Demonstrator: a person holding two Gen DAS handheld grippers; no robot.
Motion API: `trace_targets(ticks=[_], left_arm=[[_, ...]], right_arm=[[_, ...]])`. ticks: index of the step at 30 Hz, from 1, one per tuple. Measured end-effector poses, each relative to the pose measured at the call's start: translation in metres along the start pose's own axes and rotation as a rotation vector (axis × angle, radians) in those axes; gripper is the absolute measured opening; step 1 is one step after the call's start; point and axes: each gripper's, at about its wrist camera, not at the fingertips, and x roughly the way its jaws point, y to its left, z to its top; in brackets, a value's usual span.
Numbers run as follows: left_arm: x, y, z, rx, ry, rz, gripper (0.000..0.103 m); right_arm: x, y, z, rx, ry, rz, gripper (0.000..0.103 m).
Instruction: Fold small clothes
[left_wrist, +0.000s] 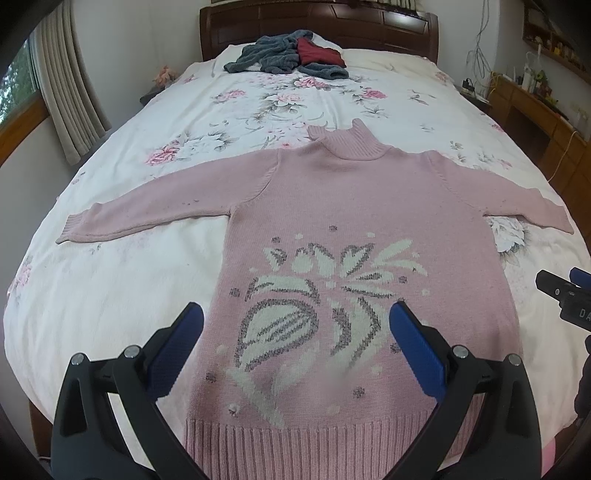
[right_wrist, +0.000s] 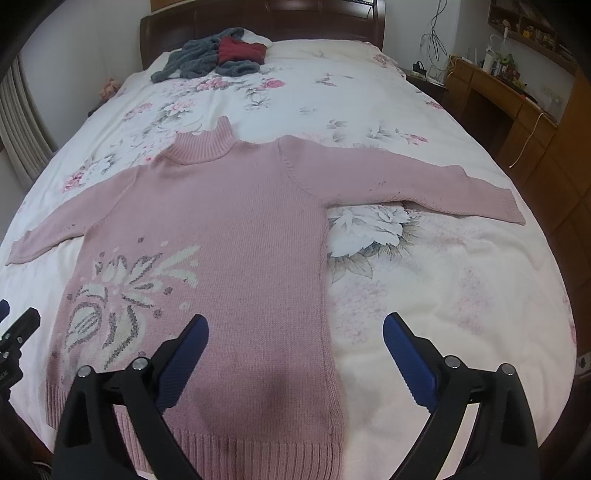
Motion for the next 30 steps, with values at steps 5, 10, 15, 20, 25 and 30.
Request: trace_targets(ticks=[5, 10, 15, 20, 25, 30], left_arm=[[0.0002, 0.0002, 0.0001, -0.001, 0.001, 0.000, 0.100], [0.0009, 0.0002, -0.0008, -0.003, 0.005, 0.002, 0.100], [0.0006, 0.0010, -0.0009, -0.005, -0.011, 0.005, 0.100], [0.0003, 0.0015, -0.0005, -0.006, -0.015, 0.002, 0.100], [0.0001, 0.0008, 0.0006, -0.005, -0.015, 0.000, 0.100], [0.0001, 0.0005, 0.0006, -0.006, -0.013, 0.002, 0.100]], right_arm=[[0.0012, -0.0006, 0.0009, 0.001, 0.004, 0.000, 0.096], [0.0036, -0.0012, 0.0008, 0.001, 0.009, 0.000, 0.097], [0.0042, -0.0010, 0.0011, 0.000, 0.008, -0.001, 0.097], [0.0043, -0.0007, 0.0014, 0.000, 0.006, -0.002, 0.097], [0.0038, 0.0004, 0.0026, -0.002, -0.002, -0.002, 0.097], [0.0038, 0.0015, 0.0028, -0.004, -0.008, -0.005, 0.097]])
